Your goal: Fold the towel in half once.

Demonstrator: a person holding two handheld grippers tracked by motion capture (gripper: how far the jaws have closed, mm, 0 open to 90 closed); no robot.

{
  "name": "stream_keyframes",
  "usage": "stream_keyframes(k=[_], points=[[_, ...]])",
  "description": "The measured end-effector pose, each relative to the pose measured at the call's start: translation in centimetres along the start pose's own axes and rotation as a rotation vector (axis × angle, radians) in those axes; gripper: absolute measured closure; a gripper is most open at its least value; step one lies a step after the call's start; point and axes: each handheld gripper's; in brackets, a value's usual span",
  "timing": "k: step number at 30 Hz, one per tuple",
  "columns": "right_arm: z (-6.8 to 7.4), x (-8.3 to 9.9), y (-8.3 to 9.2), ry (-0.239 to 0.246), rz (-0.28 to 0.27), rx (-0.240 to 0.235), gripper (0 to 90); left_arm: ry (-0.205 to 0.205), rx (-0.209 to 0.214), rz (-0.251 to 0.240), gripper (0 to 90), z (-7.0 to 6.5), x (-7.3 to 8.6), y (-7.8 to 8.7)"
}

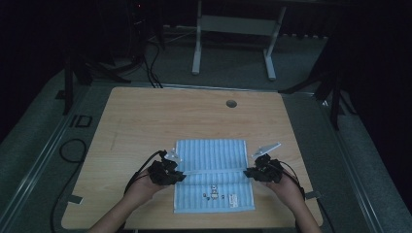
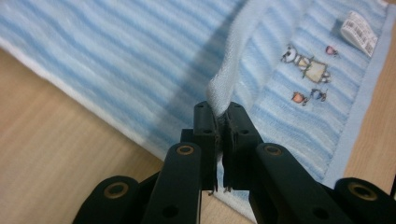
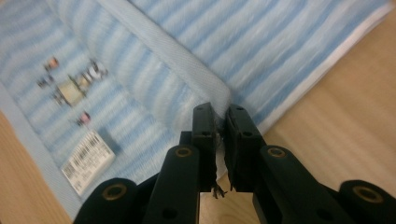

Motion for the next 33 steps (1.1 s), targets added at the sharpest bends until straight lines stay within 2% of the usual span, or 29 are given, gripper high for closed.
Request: stream_keyframes(k=[3, 6, 11, 13, 16, 18, 19, 20, 22, 24, 26, 27, 29, 31, 33], points=[[-0.3, 0.3, -0.6, -0.011, 0.012, -0.009, 83.0, -0.002, 0.005, 0.007, 84.2, 0.2, 0.1, -0.4], [-0.6, 0.1, -0.7, -0.018, 0.017, -0.010, 83.0, 0.015, 0.009, 0.010, 84.2, 0.4, 0.0, -0.9], [-0.7, -0.7, -0.8, 0.008, 0.037, 0.000, 83.1, 0.019, 0.007, 0.010, 84.2, 0.7, -0.5, -0.7], [-0.7, -1.1, -0.4, 0.006, 0.017, -0.006, 83.1, 0.021, 0.004, -0.009, 84.2, 0.8, -0.8, -0.1], [-0.5, -1.8, 0.9, 0.017, -0.014, 0.000, 83.1, 0.005, -0.025, -0.040, 84.2, 0.9, -1.5, 1.4], [-0.1, -2.1, 1.9, 0.028, -0.041, -0.005, 83.1, 0.020, -0.026, -0.063, 84.2, 1.1, -1.9, 2.0], [0.1, -2.2, 2.3, 0.035, -0.049, 0.000, 83.1, 0.017, -0.038, -0.078, 84.2, 1.0, -2.1, 2.4], [0.4, -2.3, 2.9, 0.042, -0.063, 0.005, 83.1, -0.003, -0.062, -0.091, 84.3, 0.7, -2.2, 2.9], [1.1, -2.4, 4.1, 0.061, -0.099, 0.009, 83.1, -0.021, -0.069, -0.127, 84.2, -0.1, -2.3, 3.9], [2.2, -2.1, 5.3, 0.080, -0.130, 0.026, 83.1, -0.042, -0.049, -0.149, 84.2, -1.1, -1.9, 5.1], [4.0, -0.8, 6.6, 0.098, -0.166, 0.027, 81.7, -0.094, -0.005, -0.098, 80.4, -2.5, -1.3, 5.9], [4.5, -0.2, 6.8, 0.090, -0.174, -0.003, 75.9, -0.115, 0.012, -0.078, 71.8, -3.1, -0.7, 6.3], [5.5, 1.9, 6.4, 0.076, -0.148, -0.088, 64.9, -0.101, 0.066, -0.051, 55.8, -3.7, 0.3, 6.4], [5.6, 3.9, 5.6, 0.047, -0.101, -0.071, 63.0, -0.073, 0.135, -0.033, 49.3, -3.9, 1.3, 6.1], [4.6, 5.4, 5.0, -0.016, -0.083, -0.066, 61.6, -0.066, 0.138, -0.017, 46.8, -4.1, 1.8, 5.6]])
Point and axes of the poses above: each handheld gripper's, and its own axes: y roughly backward along the jaws, x roughly out of its underside, z roughly to its left, and after that the axes turned 9 degrees about -x, right-handed
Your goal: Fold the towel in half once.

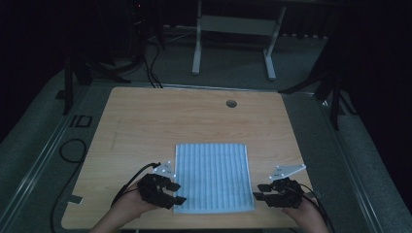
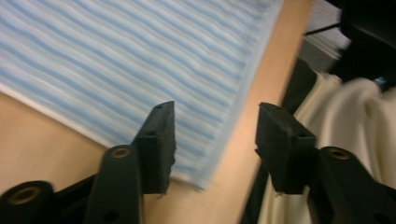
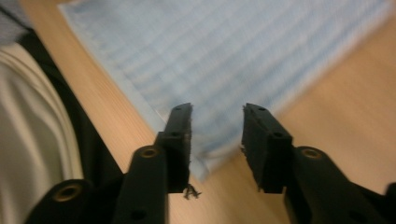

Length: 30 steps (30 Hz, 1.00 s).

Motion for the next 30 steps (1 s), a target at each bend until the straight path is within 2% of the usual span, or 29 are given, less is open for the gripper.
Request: stream_keyframes(k=[1, 2, 4, 8, 10, 11, 14, 16, 17, 20, 22, 24, 25, 26, 30], points=[[-0.4, 0.3, -0.1, -0.023, 0.000, 0.003, 61.7, -0.003, 0.002, 0.012, 46.7, 0.0, 0.3, -0.3], [-0.8, 0.6, -0.3, -0.042, 0.005, 0.025, 61.7, 0.005, 0.007, 0.014, 46.6, 0.0, 0.4, -0.6], [-1.3, 0.6, -0.5, -0.053, 0.014, 0.033, 61.5, 0.002, -0.009, 0.029, 45.3, 0.1, 0.6, -1.0], [-1.7, 0.1, -1.3, -0.040, 0.033, 0.041, 59.9, 0.018, -0.046, 0.043, 45.4, 0.9, 1.0, -1.8], [-2.0, -0.3, -1.6, -0.040, 0.042, 0.035, 58.8, 0.022, -0.080, 0.049, 45.3, 1.3, 1.1, -2.2], [-2.1, -0.5, -1.8, -0.031, 0.047, 0.043, 58.7, 0.033, -0.079, 0.055, 45.3, 1.7, 1.1, -2.4], [-2.6, -1.3, -2.3, -0.021, 0.050, 0.045, 57.3, 0.034, -0.116, 0.070, 45.3, 2.5, 1.2, -3.0], [-3.1, -1.8, -2.5, -0.026, 0.050, 0.053, 57.3, 0.039, -0.139, 0.066, 45.3, 3.2, 1.2, -3.4], [-3.4, -2.1, -2.6, -0.027, 0.052, 0.054, 57.3, 0.060, -0.130, 0.062, 45.3, 3.7, 1.2, -3.6], [-4.4, -2.9, -2.9, -0.022, 0.062, 0.079, 56.3, 0.064, -0.143, 0.036, 45.3, 4.9, 1.0, -4.0], [-5.1, -3.4, -3.0, -0.026, 0.064, 0.082, 56.1, 0.066, -0.184, 0.040, 45.3, 5.7, 0.8, -4.4], [-5.9, -4.1, -3.1, -0.030, 0.054, 0.095, 56.1, 0.083, -0.176, 0.025, 45.3, 6.8, 0.6, -4.7], [-5.9, -4.1, -3.1, -0.030, 0.054, 0.095, 56.1, 0.083, -0.176, 0.025, 45.3, 6.8, 0.6, -4.7], [-6.9, -4.9, -3.3, -0.029, 0.043, 0.111, 56.0, 0.092, -0.183, 0.020, 45.1, 7.5, 0.5, -5.0], [-8.1, -6.0, -3.5, -0.031, 0.039, 0.122, 55.6, 0.094, -0.195, 0.000, 42.2, 8.9, 0.0, -5.1]])
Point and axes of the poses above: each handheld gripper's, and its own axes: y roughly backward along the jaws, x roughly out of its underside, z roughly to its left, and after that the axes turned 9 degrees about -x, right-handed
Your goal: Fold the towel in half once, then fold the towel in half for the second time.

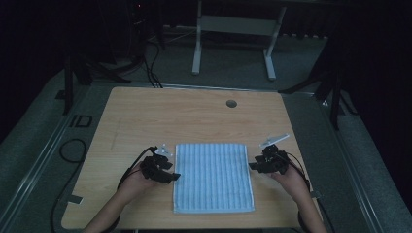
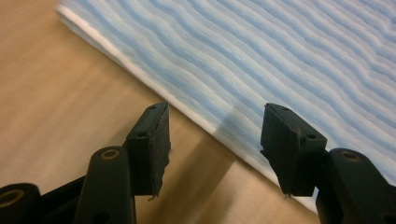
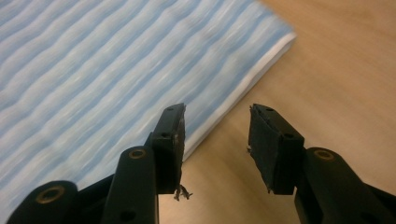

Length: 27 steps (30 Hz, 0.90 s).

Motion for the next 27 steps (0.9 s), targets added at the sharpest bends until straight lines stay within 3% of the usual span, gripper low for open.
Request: stream_keyframes(k=[4, 9, 14, 23, 27], points=[[-1.3, -1.5, -0.4, -0.016, 0.003, 0.004, 56.4, 0.030, -0.021, 0.003, 42.2, 1.2, -0.8, -0.3], [-2.6, -3.5, -1.3, -0.028, 0.012, 0.002, 56.6, 0.035, -0.056, 0.013, 42.2, 3.1, -2.7, -0.7], [-3.8, -5.3, -2.1, -0.046, -0.009, 0.005, 57.2, 0.049, -0.065, 0.007, 42.2, 4.7, -3.9, -1.6], [-5.9, -6.4, -4.8, -0.107, 0.050, -0.003, 57.7, 0.124, -0.016, -0.015, 42.3, 7.4, -5.0, -3.2], [-6.2, -6.3, -5.7, -0.118, 0.086, -0.030, 57.5, 0.133, 0.000, 0.016, 42.2, 7.7, -5.5, -4.3]])
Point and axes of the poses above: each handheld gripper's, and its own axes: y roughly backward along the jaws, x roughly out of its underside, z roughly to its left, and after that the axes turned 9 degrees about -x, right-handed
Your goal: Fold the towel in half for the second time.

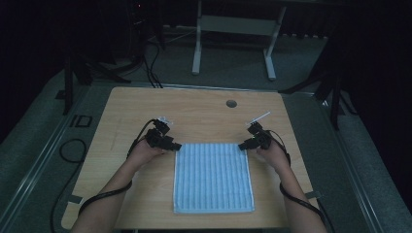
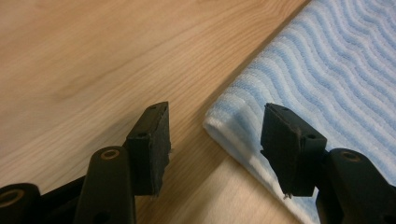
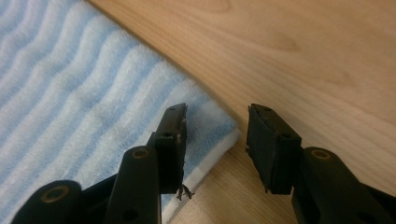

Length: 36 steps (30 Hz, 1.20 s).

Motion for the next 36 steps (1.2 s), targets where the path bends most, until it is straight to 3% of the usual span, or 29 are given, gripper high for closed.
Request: stream_keyframes(k=[4, 6, 8, 11, 13, 19, 23, 26, 34, 36], points=[[-0.1, 0.0, -0.5, 0.002, 0.026, 0.001, 67.1, -0.005, -0.004, 0.022, 45.0, -0.3, -0.3, -1.0], [-0.2, 0.0, -0.6, 0.006, 0.031, -0.002, 74.4, -0.009, 0.000, 0.026, 52.1, -0.5, -0.4, -1.1], [-0.3, -0.1, -0.6, 0.009, 0.029, -0.017, 81.5, -0.026, -0.002, 0.039, 66.1, -0.6, -0.6, -1.2], [-0.2, -0.3, -0.5, 0.020, 0.038, -0.016, 85.8, -0.019, -0.007, 0.029, 85.2, -0.7, -1.1, -1.1], [-0.1, -0.5, -0.3, 0.032, 0.041, -0.003, 86.7, -0.028, -0.018, 0.027, 86.8, -0.6, -1.6, -1.1], [-0.4, -1.8, 1.0, 0.027, 0.002, 0.015, 87.0, -0.003, -0.013, 0.009, 87.4, 0.1, -2.9, -0.4], [-0.2, -2.8, 2.2, 0.039, -0.023, 0.034, 87.0, -0.006, -0.019, -0.050, 87.3, 0.4, -4.0, 1.0], [0.1, -3.4, 3.2, 0.048, -0.046, 0.044, 87.0, -0.038, -0.035, -0.081, 87.3, 0.4, -4.7, 2.5], [1.7, -3.7, 6.3, 0.122, -0.133, 0.059, 87.0, -0.091, -0.011, -0.162, 87.2, -0.3, -4.6, 6.0], [2.2, -3.6, 6.9, 0.134, -0.144, 0.065, 87.0, -0.079, -0.003, -0.166, 87.2, -0.6, -4.3, 6.6]])
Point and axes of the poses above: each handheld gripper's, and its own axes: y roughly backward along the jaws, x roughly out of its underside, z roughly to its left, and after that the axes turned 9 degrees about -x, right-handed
